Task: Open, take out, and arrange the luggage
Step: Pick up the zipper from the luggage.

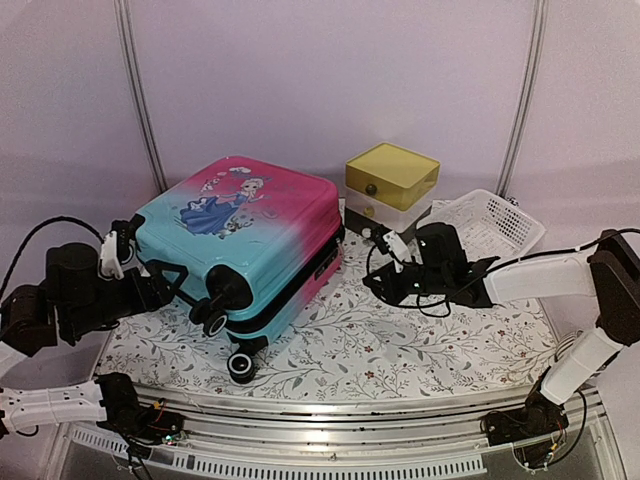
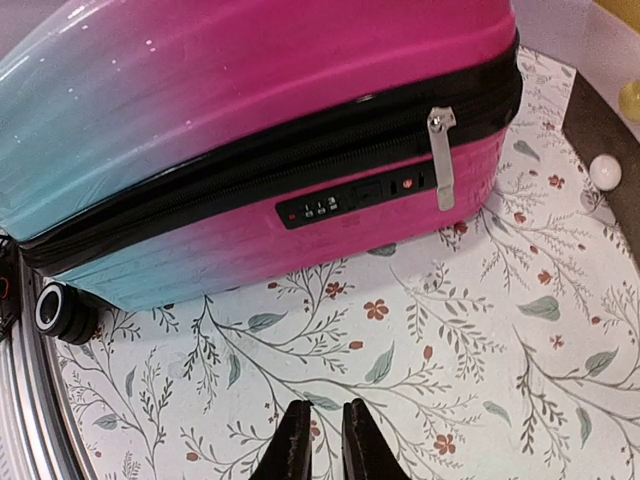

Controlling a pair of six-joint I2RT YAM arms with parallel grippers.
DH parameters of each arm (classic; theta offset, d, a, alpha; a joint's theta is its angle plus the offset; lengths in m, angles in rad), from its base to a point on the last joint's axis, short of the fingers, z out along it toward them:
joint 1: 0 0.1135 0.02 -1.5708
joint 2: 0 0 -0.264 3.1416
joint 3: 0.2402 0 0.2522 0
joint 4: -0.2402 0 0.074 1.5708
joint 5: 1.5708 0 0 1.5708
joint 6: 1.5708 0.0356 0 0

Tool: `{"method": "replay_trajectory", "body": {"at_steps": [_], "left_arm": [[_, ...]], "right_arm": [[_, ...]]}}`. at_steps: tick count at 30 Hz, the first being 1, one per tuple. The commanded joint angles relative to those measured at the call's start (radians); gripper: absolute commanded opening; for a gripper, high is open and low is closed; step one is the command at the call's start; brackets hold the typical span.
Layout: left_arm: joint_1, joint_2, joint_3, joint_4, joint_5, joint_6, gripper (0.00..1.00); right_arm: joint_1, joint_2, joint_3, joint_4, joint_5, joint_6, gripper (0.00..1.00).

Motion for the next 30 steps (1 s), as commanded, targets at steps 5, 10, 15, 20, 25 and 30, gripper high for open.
{"method": "replay_trajectory", "body": {"at_steps": [5, 10, 15, 20, 25, 30], "left_arm": [[0.057, -0.002, -0.071, 0.081, 0.089, -0.017, 0.98], [0.134, 0.031, -0.069, 0.102, 0.211, 0.025, 0.98], [0.164, 0.074, -0.055, 0.104, 0.300, 0.077, 0.98], [0.163, 0.100, -0.039, 0.084, 0.320, 0.107, 0.98], [0.165, 0.096, -0.043, 0.083, 0.331, 0.114, 0.98], [0.165, 0.100, -0.054, 0.087, 0.324, 0.124, 0.98]], "right_arm": [[-0.004, 0.012, 0.121, -0.052, 0.050, -0.013, 0.26], [-0.009, 0.076, 0.178, -0.061, 0.058, -0.052, 0.42], [-0.022, 0.163, 0.248, -0.068, 0.061, -0.104, 0.48], [-0.027, 0.254, 0.328, -0.068, 0.072, -0.191, 0.55], [-0.037, 0.329, 0.376, -0.058, 0.106, -0.238, 0.56], [-0.044, 0.367, 0.377, -0.006, 0.099, -0.247, 0.57]]}}
